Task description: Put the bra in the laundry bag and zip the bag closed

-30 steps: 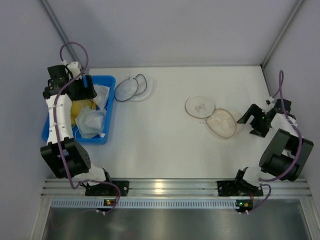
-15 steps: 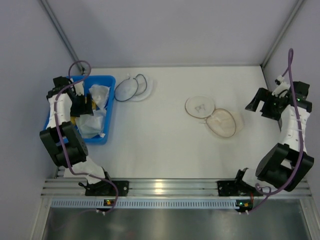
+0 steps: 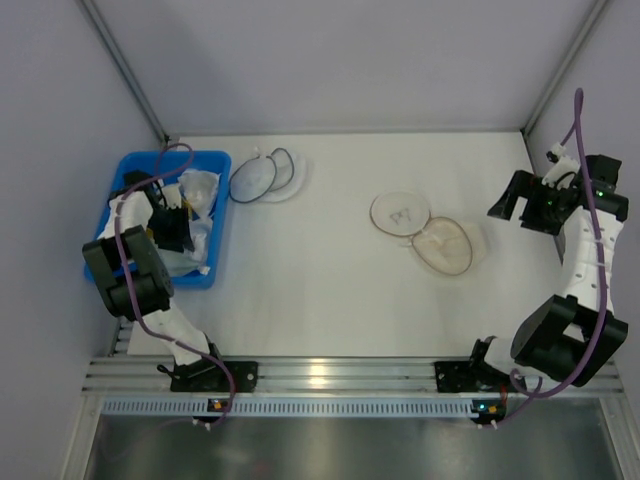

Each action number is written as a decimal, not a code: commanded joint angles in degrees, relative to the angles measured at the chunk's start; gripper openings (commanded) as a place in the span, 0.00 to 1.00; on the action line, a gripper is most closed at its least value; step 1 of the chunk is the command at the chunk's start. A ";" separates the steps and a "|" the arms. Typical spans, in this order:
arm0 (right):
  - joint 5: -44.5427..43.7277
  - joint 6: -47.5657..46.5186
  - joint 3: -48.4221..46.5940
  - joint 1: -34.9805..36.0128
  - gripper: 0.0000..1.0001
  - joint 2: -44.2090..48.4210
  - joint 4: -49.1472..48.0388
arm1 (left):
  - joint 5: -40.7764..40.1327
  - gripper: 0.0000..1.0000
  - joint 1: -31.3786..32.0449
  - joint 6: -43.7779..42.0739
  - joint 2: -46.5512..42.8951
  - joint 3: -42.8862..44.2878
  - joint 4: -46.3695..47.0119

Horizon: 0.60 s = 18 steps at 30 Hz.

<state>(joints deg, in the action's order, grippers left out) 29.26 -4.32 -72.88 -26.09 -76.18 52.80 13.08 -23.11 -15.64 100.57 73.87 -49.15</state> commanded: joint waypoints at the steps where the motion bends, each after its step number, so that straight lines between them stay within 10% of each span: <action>1: 0.80 -0.16 -1.03 0.77 0.99 1.39 0.73 | 2.47 0.31 0.17 -0.27 0.24 0.05 1.51; 6: 1.33 -1.13 -1.30 0.77 1.00 1.39 0.82 | 3.97 0.00 0.17 0.26 -4.49 3.47 1.51; 18: 4.67 -1.92 -1.21 1.04 0.99 2.09 -0.15 | 6.34 0.00 0.17 0.43 -19.80 16.39 -0.07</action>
<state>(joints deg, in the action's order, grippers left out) 31.83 -5.04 -72.86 -25.96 -76.18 53.17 17.12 -23.09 -15.16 84.86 86.19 -49.71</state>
